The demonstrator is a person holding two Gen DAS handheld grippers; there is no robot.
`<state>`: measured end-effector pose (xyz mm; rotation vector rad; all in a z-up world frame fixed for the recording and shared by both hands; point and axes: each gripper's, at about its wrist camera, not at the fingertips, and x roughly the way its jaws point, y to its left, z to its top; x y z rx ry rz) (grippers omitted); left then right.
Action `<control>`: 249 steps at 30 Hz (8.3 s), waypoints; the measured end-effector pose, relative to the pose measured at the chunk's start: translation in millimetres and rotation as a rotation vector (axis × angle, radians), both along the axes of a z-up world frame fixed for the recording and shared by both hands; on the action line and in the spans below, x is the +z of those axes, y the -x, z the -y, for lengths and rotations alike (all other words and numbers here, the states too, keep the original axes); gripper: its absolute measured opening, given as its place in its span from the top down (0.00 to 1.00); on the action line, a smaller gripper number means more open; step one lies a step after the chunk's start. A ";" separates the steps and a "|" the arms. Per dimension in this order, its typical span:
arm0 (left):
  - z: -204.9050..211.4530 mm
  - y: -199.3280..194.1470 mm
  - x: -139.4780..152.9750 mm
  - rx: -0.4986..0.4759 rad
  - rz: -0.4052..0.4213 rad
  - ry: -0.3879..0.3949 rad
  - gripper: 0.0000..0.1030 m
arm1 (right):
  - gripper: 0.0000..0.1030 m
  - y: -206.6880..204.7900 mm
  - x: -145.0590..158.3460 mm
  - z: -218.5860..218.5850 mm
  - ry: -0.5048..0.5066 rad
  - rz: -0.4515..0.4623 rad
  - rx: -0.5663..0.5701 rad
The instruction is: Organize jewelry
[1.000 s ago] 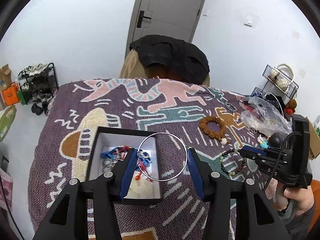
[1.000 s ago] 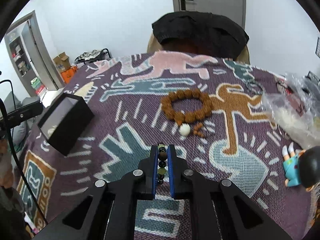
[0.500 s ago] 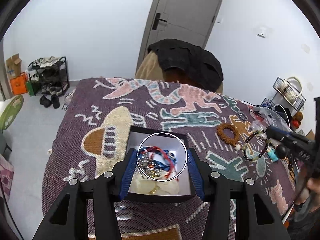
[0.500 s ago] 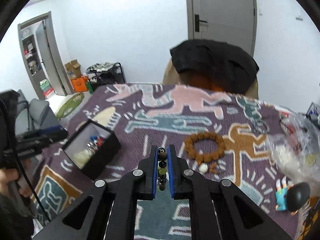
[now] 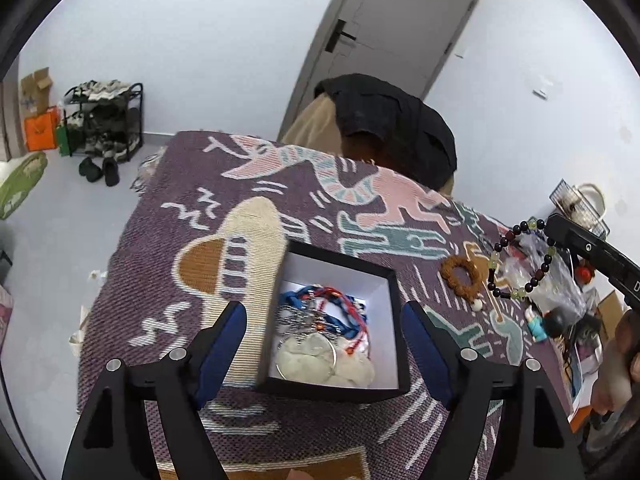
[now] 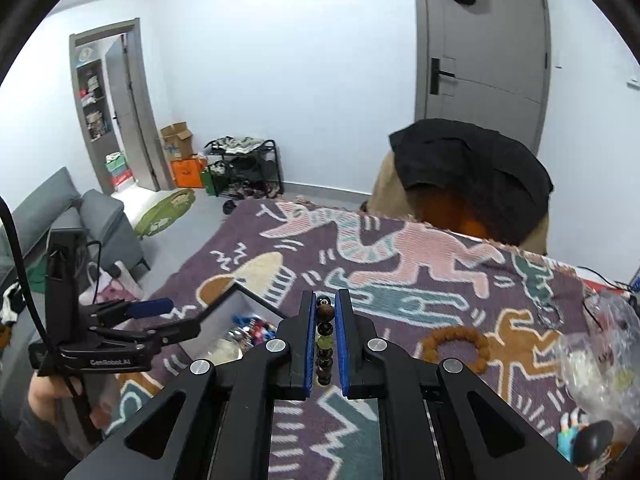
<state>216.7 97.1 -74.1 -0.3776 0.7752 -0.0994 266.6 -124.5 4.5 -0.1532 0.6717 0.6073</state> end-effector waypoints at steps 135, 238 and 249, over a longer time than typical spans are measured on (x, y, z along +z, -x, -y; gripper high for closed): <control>-35.8 4.7 10.5 0.131 -0.007 -0.059 0.23 | 0.28 -20.3 -38.7 -51.2 -0.170 -0.229 0.074; 106.0 187.2 75.4 0.049 0.321 -0.334 0.00 | 0.00 189.7 -6.5 158.4 -0.153 0.059 -0.244; 105.6 187.9 76.1 0.049 0.326 -0.333 0.00 | 0.00 189.7 -6.3 157.7 -0.161 0.053 -0.243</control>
